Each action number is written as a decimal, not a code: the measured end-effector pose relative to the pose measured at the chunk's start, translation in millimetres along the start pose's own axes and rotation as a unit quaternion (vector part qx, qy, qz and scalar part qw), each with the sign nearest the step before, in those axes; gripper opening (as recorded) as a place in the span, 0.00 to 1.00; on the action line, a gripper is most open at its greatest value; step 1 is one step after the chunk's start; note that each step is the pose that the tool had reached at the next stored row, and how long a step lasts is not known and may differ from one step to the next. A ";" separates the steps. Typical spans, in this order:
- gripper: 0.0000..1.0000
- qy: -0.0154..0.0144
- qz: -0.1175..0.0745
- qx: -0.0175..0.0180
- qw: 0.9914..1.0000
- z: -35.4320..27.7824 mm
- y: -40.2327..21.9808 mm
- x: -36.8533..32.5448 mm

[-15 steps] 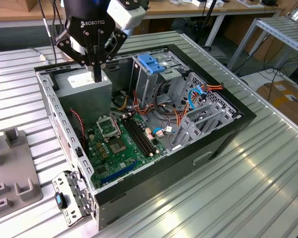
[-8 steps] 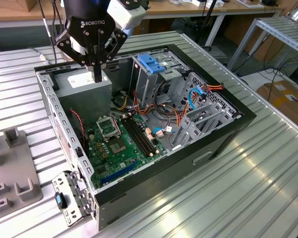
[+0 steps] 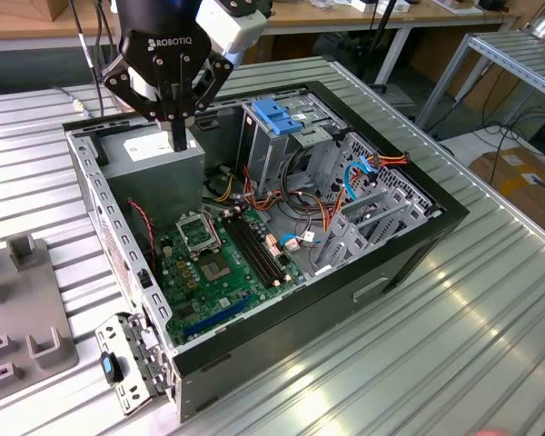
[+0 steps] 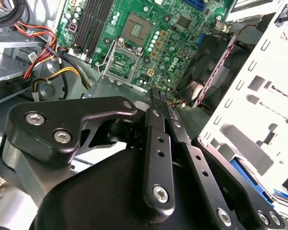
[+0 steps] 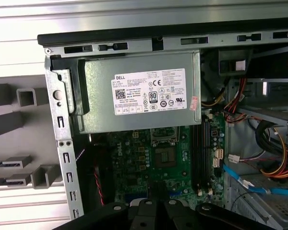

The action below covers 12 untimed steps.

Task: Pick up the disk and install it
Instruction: 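Reach for the disk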

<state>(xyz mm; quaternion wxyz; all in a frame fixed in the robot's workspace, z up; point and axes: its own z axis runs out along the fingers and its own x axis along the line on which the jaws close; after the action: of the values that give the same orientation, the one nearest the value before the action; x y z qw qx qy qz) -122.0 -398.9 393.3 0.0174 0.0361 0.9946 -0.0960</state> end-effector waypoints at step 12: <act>0.11 0.000 0.000 0.002 1.000 0.1 -0.5 7.7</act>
<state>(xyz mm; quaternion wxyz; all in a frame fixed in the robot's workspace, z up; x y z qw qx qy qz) -129.7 -398.9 393.0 0.0175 0.0360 0.9944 -0.0976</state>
